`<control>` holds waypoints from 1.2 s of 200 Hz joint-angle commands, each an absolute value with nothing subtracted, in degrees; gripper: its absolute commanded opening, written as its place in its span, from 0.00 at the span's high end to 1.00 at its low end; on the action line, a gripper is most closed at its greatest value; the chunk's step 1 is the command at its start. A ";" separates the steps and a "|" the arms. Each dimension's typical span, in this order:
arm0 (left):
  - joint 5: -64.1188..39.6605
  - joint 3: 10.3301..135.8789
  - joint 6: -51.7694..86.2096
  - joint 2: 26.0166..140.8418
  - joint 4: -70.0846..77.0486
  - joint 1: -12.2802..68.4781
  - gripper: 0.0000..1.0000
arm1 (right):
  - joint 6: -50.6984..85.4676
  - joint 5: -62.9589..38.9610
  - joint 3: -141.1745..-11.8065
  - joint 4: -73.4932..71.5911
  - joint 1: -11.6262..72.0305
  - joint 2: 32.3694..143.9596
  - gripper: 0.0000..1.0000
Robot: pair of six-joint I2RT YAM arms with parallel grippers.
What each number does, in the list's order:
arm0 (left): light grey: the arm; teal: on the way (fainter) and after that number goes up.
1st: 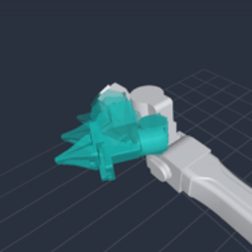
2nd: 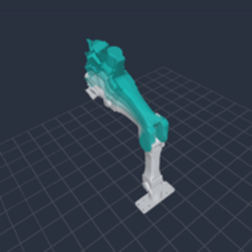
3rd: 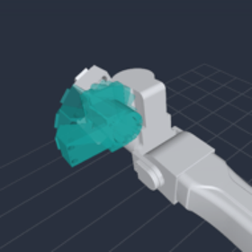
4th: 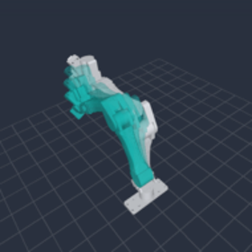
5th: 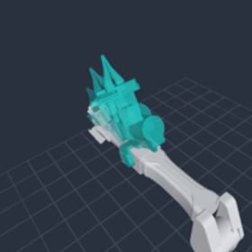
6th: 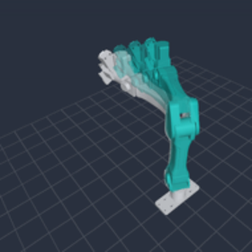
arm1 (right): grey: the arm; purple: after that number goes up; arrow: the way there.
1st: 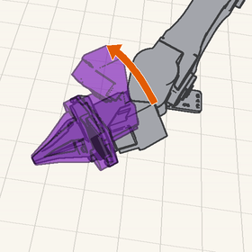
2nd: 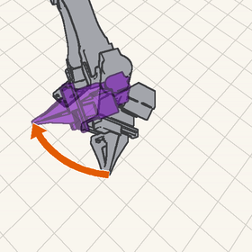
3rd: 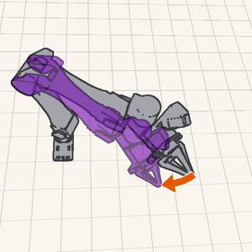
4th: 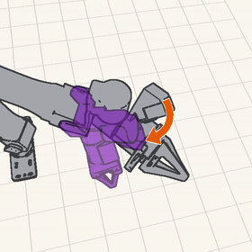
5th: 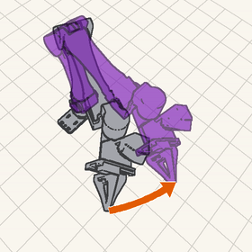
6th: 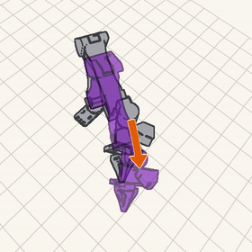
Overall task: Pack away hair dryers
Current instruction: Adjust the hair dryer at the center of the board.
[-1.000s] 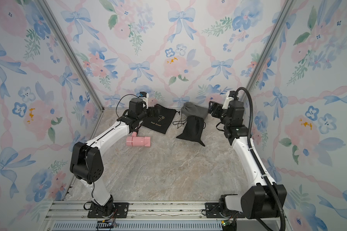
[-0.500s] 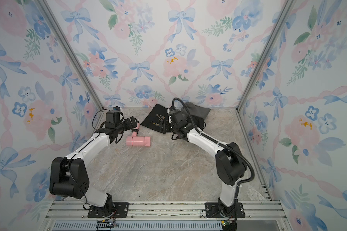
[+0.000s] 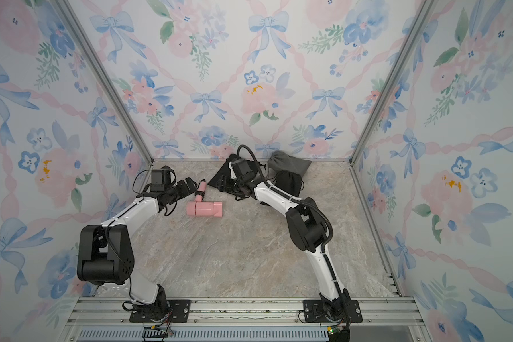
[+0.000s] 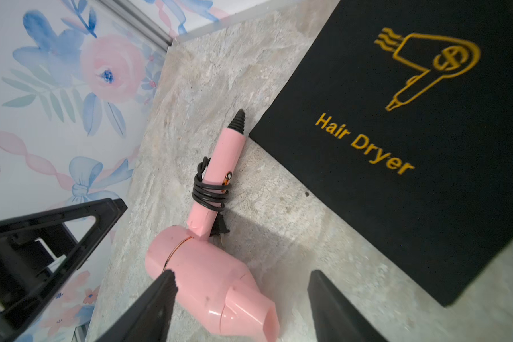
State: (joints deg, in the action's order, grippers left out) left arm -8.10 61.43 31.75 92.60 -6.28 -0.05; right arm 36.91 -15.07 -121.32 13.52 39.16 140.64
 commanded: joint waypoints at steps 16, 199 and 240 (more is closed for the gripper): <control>-9.29 59.37 35.15 92.71 -6.59 -1.52 0.02 | 36.77 -21.33 -127.85 16.14 40.72 148.10 0.26; -10.30 49.98 43.16 84.49 -4.39 -8.68 0.02 | 44.20 -20.04 -99.93 -6.88 51.77 137.51 0.28; -10.02 48.74 43.59 82.90 -4.39 -9.42 0.02 | 47.40 -18.06 -96.15 -14.63 58.17 136.03 0.30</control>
State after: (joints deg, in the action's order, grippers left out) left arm -10.33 49.71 42.74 84.64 -4.73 -8.99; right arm 45.65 -20.08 -97.34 -8.93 54.92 138.67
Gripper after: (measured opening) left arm 0.978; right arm 0.701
